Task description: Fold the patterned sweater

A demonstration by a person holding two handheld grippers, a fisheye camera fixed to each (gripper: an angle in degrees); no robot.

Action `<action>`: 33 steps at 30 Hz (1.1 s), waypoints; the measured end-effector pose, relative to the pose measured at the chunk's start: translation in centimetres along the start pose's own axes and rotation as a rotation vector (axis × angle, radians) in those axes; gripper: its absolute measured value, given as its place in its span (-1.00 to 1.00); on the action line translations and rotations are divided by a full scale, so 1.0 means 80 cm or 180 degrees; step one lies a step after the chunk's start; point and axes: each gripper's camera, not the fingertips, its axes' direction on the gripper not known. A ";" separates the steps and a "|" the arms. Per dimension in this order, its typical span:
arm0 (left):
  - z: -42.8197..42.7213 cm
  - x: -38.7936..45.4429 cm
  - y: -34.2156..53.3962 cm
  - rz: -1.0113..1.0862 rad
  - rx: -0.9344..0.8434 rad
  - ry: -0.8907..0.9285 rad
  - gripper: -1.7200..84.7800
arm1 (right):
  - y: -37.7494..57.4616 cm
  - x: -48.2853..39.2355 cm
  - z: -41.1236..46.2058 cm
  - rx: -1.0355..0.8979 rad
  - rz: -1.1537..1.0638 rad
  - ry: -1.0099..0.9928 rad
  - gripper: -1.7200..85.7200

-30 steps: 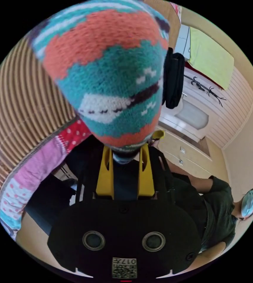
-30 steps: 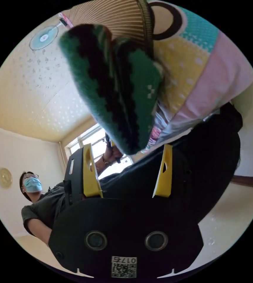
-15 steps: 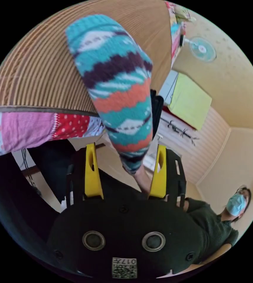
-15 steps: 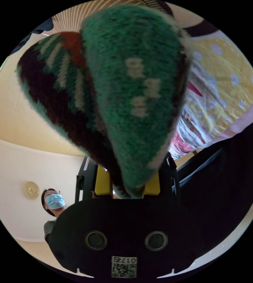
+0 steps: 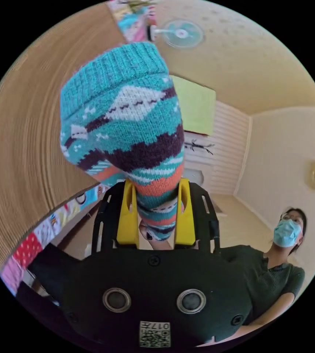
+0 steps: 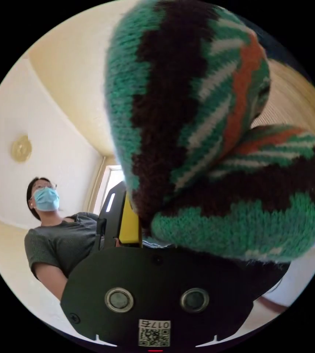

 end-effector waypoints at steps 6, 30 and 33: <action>0.194 0.196 -0.104 0.0880 -0.0847 -0.0042 -0.57 | -0.057 -0.132 -0.101 0.0274 -0.0843 0.0112 -0.72; -0.373 0.120 0.550 -0.2882 0.1919 -0.1486 -0.72 | 0.180 0.071 -0.281 0.3744 0.0463 0.0065 -0.72; -0.349 0.140 0.623 -0.2866 0.2429 -0.1025 -0.72 | 0.248 0.123 -0.228 0.4538 0.0605 -0.0556 -0.78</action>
